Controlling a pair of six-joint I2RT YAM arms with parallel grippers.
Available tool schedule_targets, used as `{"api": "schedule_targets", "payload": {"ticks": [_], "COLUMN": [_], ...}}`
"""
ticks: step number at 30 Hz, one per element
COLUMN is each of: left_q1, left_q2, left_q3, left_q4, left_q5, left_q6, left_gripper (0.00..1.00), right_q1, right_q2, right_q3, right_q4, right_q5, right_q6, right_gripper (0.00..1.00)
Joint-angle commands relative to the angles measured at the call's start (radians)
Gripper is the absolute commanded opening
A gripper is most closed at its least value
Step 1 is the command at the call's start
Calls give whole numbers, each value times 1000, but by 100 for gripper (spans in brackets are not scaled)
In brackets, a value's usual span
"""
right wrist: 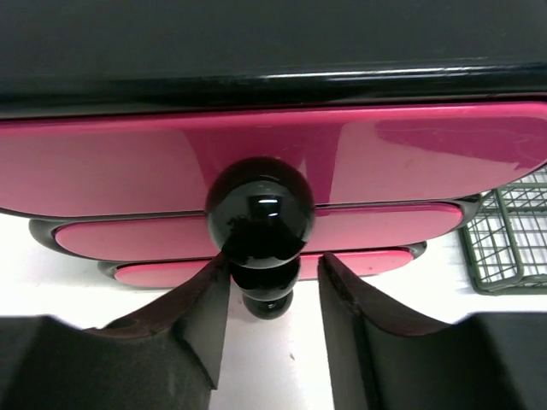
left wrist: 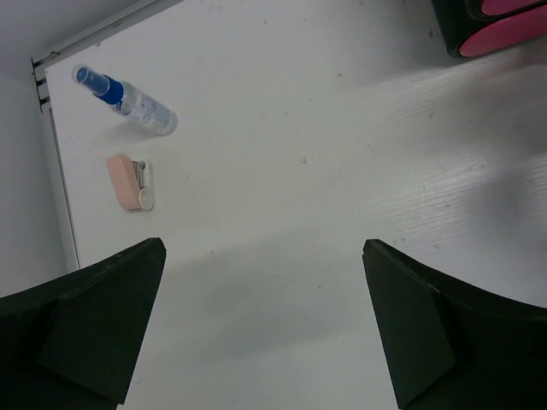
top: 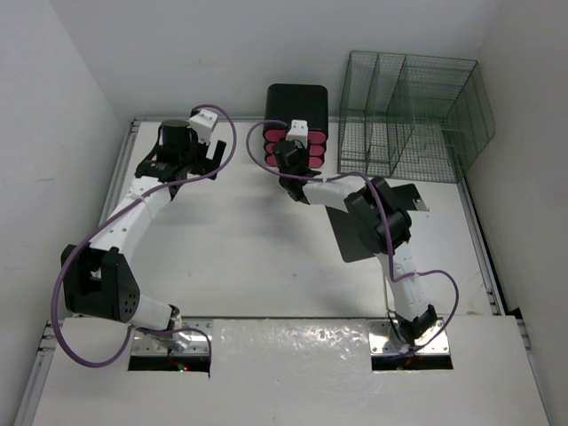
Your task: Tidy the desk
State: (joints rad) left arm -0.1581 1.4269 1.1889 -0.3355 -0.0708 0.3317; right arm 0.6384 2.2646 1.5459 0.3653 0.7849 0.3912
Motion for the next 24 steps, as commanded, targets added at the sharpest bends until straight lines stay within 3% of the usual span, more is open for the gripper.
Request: {"api": "schedule_targets", "payload": {"ticks": [1, 14, 24], "left_q1": [-3, -3, -3], "left_q2": [1, 4, 0], "left_q3": [-2, 2, 5], "left_q4": [26, 21, 18], "left_q5": [12, 12, 8], "left_q6": [3, 3, 3], "left_gripper": [100, 100, 100], "right_q1": [3, 7, 67], "right_q2": [15, -34, -207], "right_q3": [51, -27, -291], "right_q4": [50, 47, 181], "right_q5": [47, 11, 33], "right_q6": [-26, 29, -15], "right_gripper": [43, 1, 0]}}
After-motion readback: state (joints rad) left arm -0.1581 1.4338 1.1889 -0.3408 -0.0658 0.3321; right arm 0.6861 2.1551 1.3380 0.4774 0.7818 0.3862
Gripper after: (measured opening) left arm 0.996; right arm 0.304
